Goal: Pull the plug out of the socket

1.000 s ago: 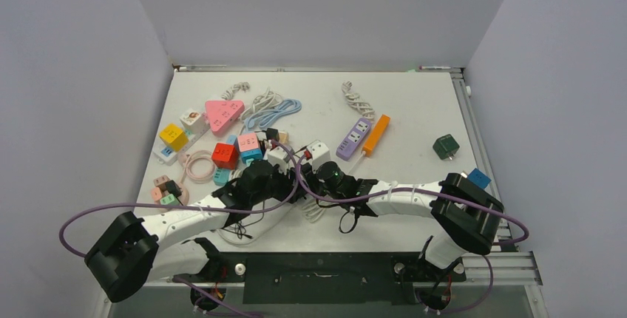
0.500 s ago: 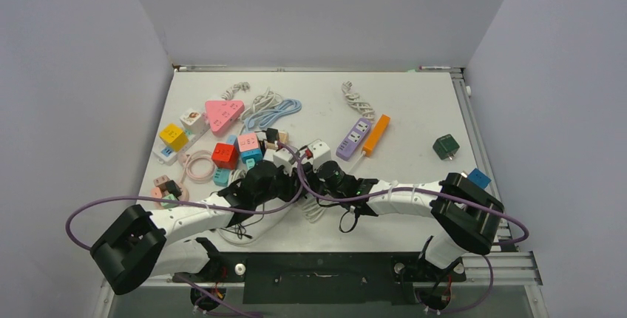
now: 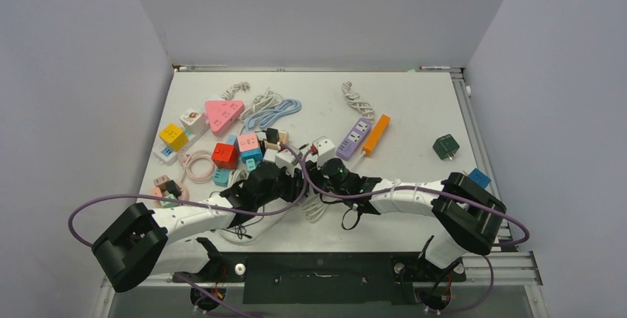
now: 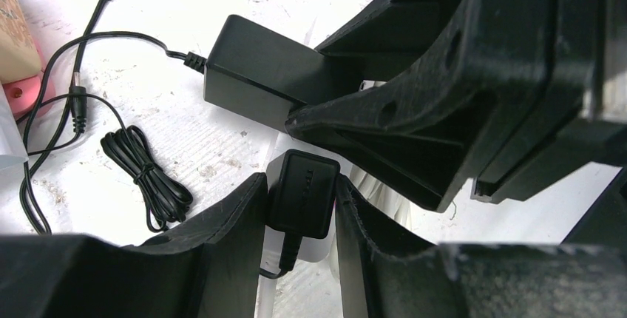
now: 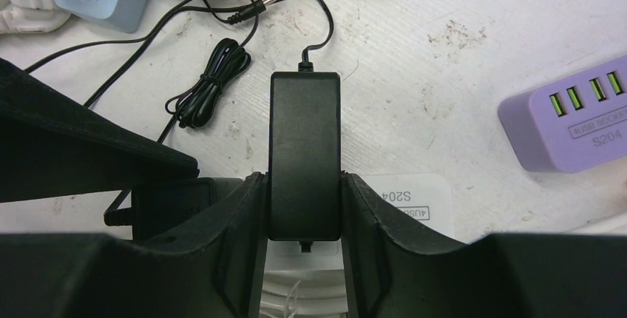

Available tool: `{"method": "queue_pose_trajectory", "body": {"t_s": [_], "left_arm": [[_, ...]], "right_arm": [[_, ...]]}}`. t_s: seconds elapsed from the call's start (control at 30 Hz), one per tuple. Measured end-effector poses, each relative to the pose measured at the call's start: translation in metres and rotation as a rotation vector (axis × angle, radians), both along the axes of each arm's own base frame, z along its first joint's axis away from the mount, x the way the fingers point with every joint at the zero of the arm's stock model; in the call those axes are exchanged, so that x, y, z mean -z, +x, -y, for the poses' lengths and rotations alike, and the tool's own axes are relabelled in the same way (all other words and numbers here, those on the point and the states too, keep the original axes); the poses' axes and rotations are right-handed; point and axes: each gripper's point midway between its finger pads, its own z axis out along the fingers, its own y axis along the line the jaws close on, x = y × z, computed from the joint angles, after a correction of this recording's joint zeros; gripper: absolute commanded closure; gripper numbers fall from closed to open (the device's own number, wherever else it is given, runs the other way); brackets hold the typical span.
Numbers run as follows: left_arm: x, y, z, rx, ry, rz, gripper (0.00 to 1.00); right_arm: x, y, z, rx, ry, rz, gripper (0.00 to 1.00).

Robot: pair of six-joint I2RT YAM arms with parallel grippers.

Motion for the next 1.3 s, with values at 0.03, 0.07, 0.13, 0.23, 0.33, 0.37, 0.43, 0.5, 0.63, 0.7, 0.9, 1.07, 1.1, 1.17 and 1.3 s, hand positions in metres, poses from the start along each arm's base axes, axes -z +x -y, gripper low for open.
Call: {"method": "queue_pose_trajectory", "body": {"t_s": [0.03,0.07,0.13,0.23,0.33,0.37,0.43,0.5,0.63,0.7,0.9,1.07,1.1,1.17,1.3], "left_arm": [[0.000,0.000,0.000,-0.001,0.001,0.001,1.00],[0.000,0.001,0.000,-0.001,0.001,0.003,1.00],[0.000,0.001,0.000,-0.001,0.004,0.007,1.00],[0.000,0.001,0.001,-0.001,0.004,0.011,1.00],[0.000,0.001,0.001,-0.001,0.002,0.012,1.00],[0.000,0.001,0.001,-0.002,0.003,0.012,1.00],[0.000,0.001,0.001,-0.003,0.001,0.010,1.00],[0.000,0.000,0.001,-0.005,-0.003,0.004,1.00],[0.000,-0.002,0.003,-0.003,-0.014,-0.006,1.00],[0.000,-0.004,0.004,0.000,-0.019,-0.011,1.00],[0.000,-0.007,0.007,0.008,-0.034,-0.027,1.00],[0.000,-0.008,0.008,0.011,-0.041,-0.035,1.00],[0.000,-0.008,0.008,0.011,-0.041,-0.036,1.00],[0.000,-0.008,0.008,0.010,-0.043,-0.038,1.00],[0.000,-0.008,0.008,0.008,-0.044,-0.039,1.00]], "right_arm": [[0.000,0.001,0.001,0.002,0.011,-0.006,0.95],[0.000,0.002,0.001,0.004,0.022,-0.012,0.95],[0.000,0.003,0.002,0.009,0.041,-0.024,0.95],[-0.001,0.003,0.003,0.013,0.055,-0.032,0.95],[-0.001,0.003,0.004,0.018,0.061,-0.033,0.95],[-0.001,0.003,0.004,0.020,0.063,-0.032,0.95],[-0.001,0.002,0.004,0.028,0.060,-0.022,0.95],[-0.001,-0.001,0.005,0.039,0.048,-0.005,0.95],[-0.001,-0.010,0.007,0.059,0.020,0.035,0.95],[-0.001,-0.014,0.007,0.070,0.000,0.060,0.95],[-0.003,-0.021,0.009,0.087,-0.049,0.112,0.95],[-0.004,-0.024,0.010,0.097,-0.068,0.134,0.95],[-0.004,-0.024,0.010,0.099,-0.070,0.136,0.95],[-0.004,-0.024,0.010,0.103,-0.071,0.138,0.95],[-0.003,-0.019,0.012,0.121,-0.054,0.124,0.95]]}}
